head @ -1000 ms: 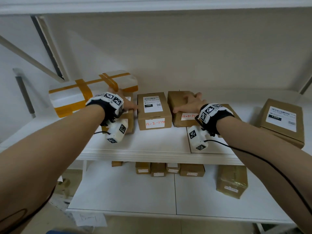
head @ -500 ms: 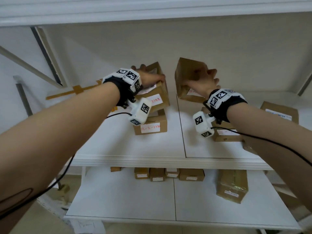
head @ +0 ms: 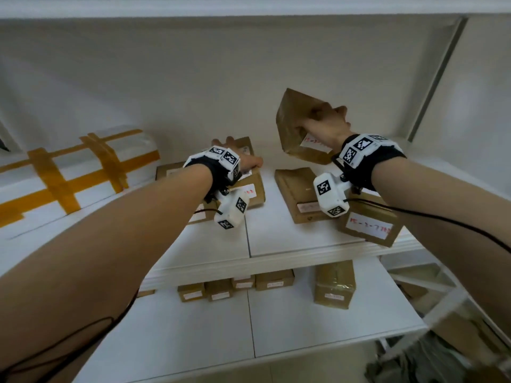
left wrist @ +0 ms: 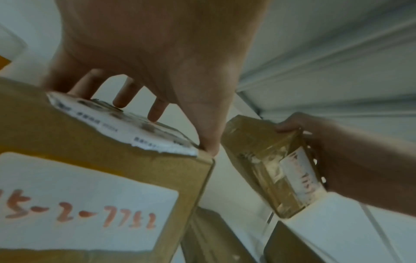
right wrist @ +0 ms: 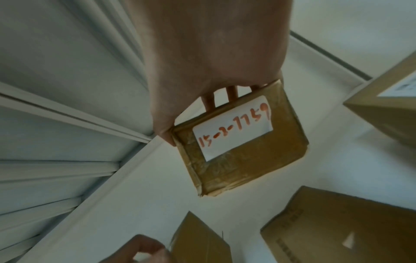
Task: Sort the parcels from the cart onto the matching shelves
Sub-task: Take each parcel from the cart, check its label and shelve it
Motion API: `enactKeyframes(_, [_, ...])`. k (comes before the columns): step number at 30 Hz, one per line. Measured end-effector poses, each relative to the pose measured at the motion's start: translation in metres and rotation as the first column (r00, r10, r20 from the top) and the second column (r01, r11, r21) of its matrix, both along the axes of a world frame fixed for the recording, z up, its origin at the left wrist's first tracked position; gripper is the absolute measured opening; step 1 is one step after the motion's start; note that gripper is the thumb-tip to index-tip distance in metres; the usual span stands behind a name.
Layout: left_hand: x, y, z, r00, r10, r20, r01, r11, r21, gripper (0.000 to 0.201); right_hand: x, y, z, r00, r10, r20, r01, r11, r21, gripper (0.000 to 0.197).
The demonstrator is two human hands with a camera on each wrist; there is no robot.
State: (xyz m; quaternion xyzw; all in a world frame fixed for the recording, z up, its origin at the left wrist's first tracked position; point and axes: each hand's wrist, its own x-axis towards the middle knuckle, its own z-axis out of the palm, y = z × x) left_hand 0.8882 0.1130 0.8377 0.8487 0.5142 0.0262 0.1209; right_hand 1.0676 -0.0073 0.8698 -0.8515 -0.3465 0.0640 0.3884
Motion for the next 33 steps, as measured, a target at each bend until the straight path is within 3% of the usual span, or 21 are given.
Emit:
enactKeyframes(3, [0.013, 0.001, -0.020, 0.999, 0.014, -0.049, -0.015, 1.000, -0.011, 0.111, 0.014, -0.009, -0.006, 0.999, -0.011, -0.030, 0.011, 1.000, 0.004, 0.081])
enactKeyframes(6, [0.021, -0.006, -0.024, 0.992, -0.060, -0.107, 0.062, 0.998, 0.011, 0.111, 0.026, -0.018, -0.004, 0.999, -0.002, -0.039, 0.002, 1.000, 0.004, 0.082])
enactKeyframes(9, [0.032, -0.012, -0.017, 0.986, -0.115, -0.118, 0.121, 0.991, 0.048, 0.099, 0.036, -0.025, 0.000, 0.999, -0.014, -0.032, 0.014, 1.000, -0.008, 0.082])
enactKeyframes(11, [0.045, -0.015, -0.015, 0.979, -0.174, -0.108, 0.184, 0.979, 0.086, 0.079, 0.042, -0.029, 0.002, 0.999, -0.016, -0.035, 0.016, 1.000, -0.017, 0.082])
enactKeyframes(13, [0.059, -0.023, -0.012, 0.966, -0.218, -0.139, 0.234, 0.965, 0.118, 0.079, 0.047, -0.034, 0.001, 0.998, -0.014, -0.062, 0.013, 1.000, -0.007, 0.081])
enactKeyframes(15, [0.075, -0.035, -0.007, 0.966, -0.244, -0.085, 0.252, 0.962, 0.105, 0.088, 0.050, -0.038, -0.002, 0.995, -0.010, -0.095, 0.011, 1.000, 0.010, 0.080])
enactKeyframes(19, [0.106, -0.063, -0.014, 0.953, -0.302, 0.003, 0.302, 0.952, 0.040, 0.079, 0.058, -0.048, -0.009, 0.992, -0.015, -0.122, 0.018, 1.000, 0.025, 0.082])
enactKeyframes(22, [0.126, -0.077, -0.039, 0.945, -0.317, -0.084, 0.316, 0.949, -0.021, 0.091, 0.065, -0.055, -0.014, 0.987, -0.017, -0.162, 0.030, 0.996, 0.080, 0.079])
enactKeyframes(26, [0.139, -0.086, -0.059, 0.890, -0.402, -0.215, 0.415, 0.909, 0.017, 0.077, 0.072, -0.059, -0.016, 0.979, -0.022, -0.201, 0.050, 0.990, 0.134, 0.086])
enactKeyframes(28, [0.142, -0.087, -0.062, 0.881, -0.399, -0.254, 0.420, 0.907, 0.030, 0.092, 0.073, -0.060, -0.017, 0.974, -0.023, -0.227, 0.058, 0.987, 0.151, 0.095])
enactKeyframes(33, [0.153, -0.094, -0.046, 0.910, -0.411, -0.058, 0.413, 0.910, 0.030, 0.069, 0.075, -0.065, -0.013, 0.971, -0.044, -0.236, 0.095, 0.973, 0.212, 0.099])
